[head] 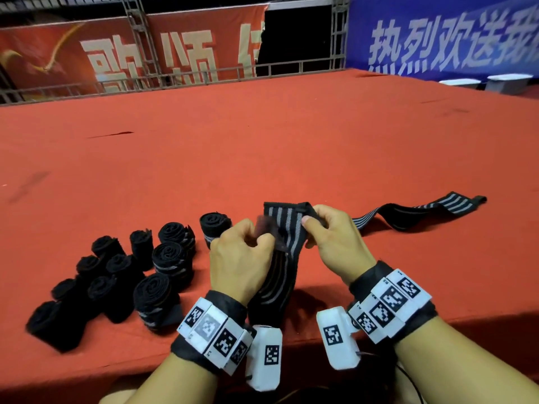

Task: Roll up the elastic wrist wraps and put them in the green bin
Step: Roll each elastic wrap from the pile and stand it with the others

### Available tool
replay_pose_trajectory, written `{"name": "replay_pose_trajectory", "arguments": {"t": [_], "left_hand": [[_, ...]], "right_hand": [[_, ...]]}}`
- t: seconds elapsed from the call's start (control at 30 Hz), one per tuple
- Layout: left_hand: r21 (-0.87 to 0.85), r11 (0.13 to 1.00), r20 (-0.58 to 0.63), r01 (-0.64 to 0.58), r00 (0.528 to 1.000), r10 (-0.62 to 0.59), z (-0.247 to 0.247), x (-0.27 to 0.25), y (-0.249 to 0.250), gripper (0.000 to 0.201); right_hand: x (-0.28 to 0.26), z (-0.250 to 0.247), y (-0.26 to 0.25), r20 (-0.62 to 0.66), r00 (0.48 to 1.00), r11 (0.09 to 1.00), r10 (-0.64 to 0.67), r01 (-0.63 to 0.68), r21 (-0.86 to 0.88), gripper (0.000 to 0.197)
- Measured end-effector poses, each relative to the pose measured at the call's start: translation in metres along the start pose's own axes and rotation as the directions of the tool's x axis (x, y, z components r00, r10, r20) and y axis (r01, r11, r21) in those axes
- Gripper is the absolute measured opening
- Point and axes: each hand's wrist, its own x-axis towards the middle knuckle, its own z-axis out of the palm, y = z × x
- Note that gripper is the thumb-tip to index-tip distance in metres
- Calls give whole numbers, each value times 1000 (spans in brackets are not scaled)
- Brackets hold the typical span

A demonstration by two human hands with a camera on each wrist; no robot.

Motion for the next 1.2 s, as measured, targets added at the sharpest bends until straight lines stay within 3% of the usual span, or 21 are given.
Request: {"name": "replay_pose_trajectory", "arguments": {"t": [0.17,0.3,0.43,0.53,0.6,0.67,0.77,0.83,0.93,1.2], "left_hand": [[-77,994,-61,-72,996,68,-19,-2,3,29],[-167,979,-111,-115,989,98,-29,-6,6,29],[-183,982,-167,-48,986,17,-37,-5,12,27],[-347,937,-122,-36,993,-7,-45,-4,21,28],[-436,899,-107,-44,994,-3,-50,-2,23,32],[-471,880,-112,-65,994,14,-51,2,23,24],[-523,849,-81,-72,996,35,-52,5,27,23],[-550,829,-59,-103,995,85,-55,5,37,24],[-578,798,-41,-170,983,179,-61,6,54,20],[-662,684,-80,-306,936,342,-85,5,96,17]], "right_hand": [[13,-19,-10,-236,969,996,73,-59,67,27],[14,-28,-31,-254,966,990,42,-5,142,20],[8,-27,-46,-262,965,987,20,23,161,11],[0,-30,-52,-281,959,974,28,37,223,11],[-7,-32,-58,-247,969,958,-6,77,275,13],[-13,-34,-65,-168,985,953,-41,89,291,16],[-16,-34,-77,-55,993,983,-103,110,150,30],[-17,-33,-87,57,988,989,-144,141,44,25],[-21,-30,-107,227,951,977,-211,212,21,15],[-26,-38,-150,147,916,927,-374,362,102,5]]}}
